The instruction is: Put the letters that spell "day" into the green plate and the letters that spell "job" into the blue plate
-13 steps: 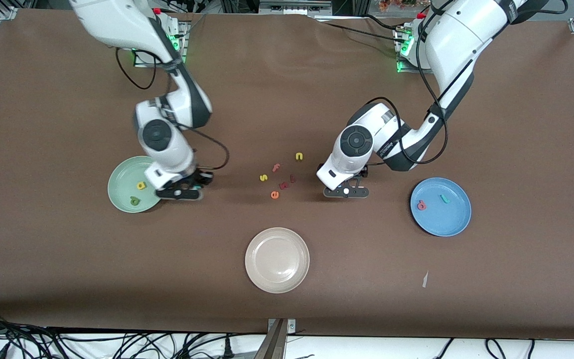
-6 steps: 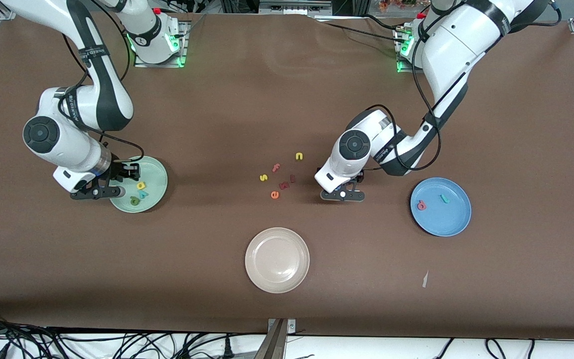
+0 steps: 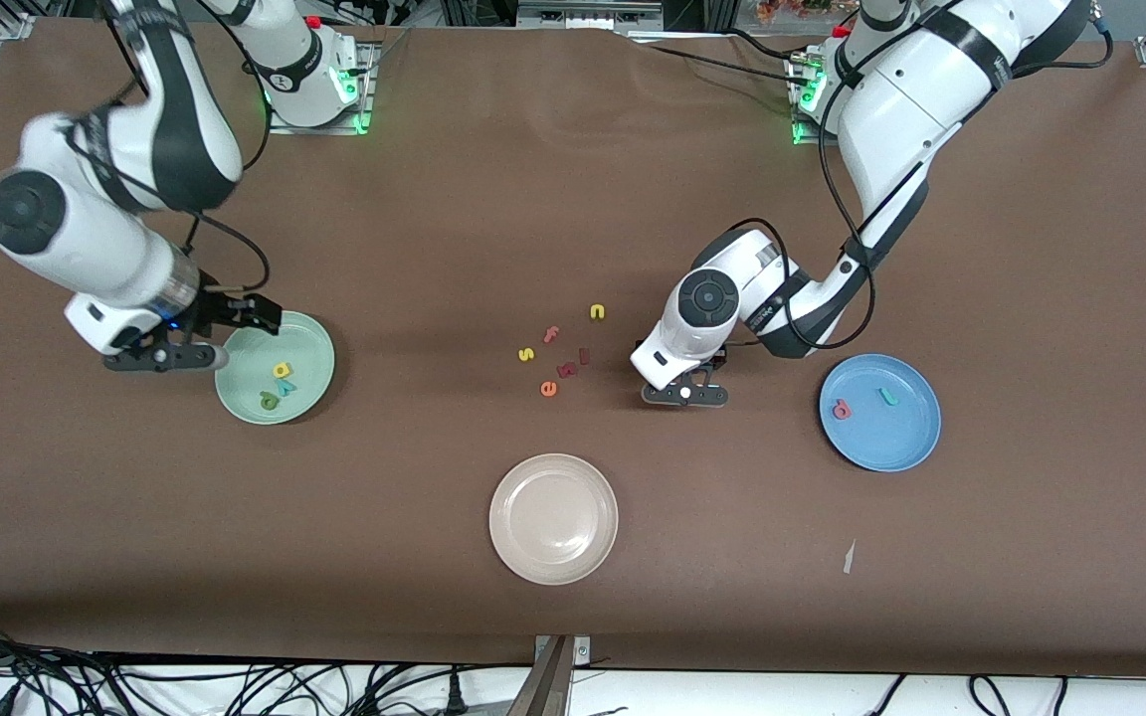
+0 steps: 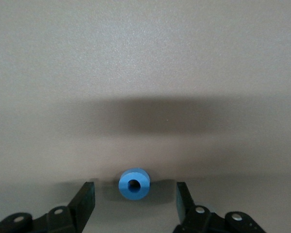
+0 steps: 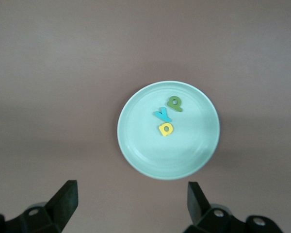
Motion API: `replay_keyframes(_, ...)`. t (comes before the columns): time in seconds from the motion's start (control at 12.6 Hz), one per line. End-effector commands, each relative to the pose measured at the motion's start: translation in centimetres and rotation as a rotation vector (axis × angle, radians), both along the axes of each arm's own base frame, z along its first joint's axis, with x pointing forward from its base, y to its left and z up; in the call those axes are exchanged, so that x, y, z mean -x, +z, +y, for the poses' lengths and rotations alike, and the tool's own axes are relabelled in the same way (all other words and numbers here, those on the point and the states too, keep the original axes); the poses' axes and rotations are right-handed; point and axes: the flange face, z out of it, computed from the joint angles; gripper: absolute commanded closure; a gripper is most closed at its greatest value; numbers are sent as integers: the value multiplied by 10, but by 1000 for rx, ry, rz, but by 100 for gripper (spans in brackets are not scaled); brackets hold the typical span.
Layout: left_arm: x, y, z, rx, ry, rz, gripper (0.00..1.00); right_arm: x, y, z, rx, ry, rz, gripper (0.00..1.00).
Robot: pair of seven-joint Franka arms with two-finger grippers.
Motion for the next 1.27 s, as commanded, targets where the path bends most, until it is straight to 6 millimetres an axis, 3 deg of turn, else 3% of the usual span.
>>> replay_keyframes(0.0,-3,-1,-2,-10,-6,-20,42,5,73,0,-3,-10,11,0)
replay_keyframes(0.16,-5,-1,3,-10,5,-19,80,11,116,-6,-2,-18,42,0)
replay_keyframes(0.4,-6,-1,3,-10,6,-19,97,20,158,-23,-20,-41,56,0)
replay_keyframes(0.63,-15,20,15,-37,16,-28,100,26,167,-29,-62,-61,67,0)
replay_keyframes(0.79,-25,59,37,-101,22,-34,100,27,167,-31,-60,-63,79,0)
replay_keyframes(1.03,-50,110,102,-142,-80,-23,100,26,164,-24,-58,-64,86,0)
replay_keyframes(1.19,-66,132,157,-154,-169,-7,100,25,162,-24,-54,-64,87,0)
